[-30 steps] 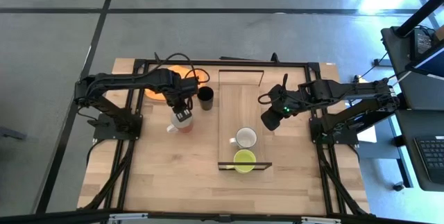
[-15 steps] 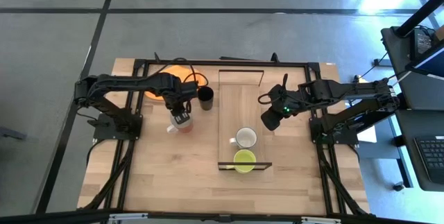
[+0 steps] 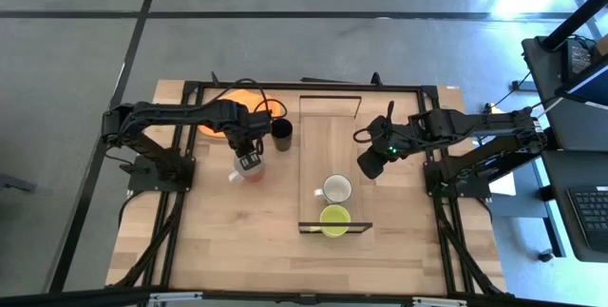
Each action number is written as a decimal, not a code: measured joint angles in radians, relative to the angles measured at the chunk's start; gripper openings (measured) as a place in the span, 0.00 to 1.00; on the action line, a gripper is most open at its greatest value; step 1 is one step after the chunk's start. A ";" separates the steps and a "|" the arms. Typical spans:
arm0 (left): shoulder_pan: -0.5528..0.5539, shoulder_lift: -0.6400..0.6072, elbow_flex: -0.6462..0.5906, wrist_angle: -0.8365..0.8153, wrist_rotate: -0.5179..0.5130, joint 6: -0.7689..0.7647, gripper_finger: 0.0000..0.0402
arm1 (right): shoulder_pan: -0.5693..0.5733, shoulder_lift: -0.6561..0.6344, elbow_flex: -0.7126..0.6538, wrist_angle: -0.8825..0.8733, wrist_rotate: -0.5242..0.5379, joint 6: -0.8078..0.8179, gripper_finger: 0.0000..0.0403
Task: Stack small to large cups/mugs on shelf
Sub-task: Put the white and red mug on the shelf
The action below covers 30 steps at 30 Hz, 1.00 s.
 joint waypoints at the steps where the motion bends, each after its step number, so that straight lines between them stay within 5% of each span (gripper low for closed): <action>1: -0.001 0.000 0.000 -0.001 -0.001 0.002 0.15 | 0.000 0.000 0.000 0.000 0.000 0.000 0.20; 7: -0.001 0.000 0.002 0.003 0.009 0.005 0.03 | 0.000 0.000 0.000 -0.002 0.000 0.000 0.20; 17: -0.002 0.001 0.019 -0.016 0.019 0.001 0.02 | 0.000 0.000 0.000 -0.031 0.000 0.010 0.20; 30: -0.048 0.002 0.342 -0.143 0.023 -0.038 0.01 | 0.001 -0.032 0.000 -0.189 0.092 0.065 0.20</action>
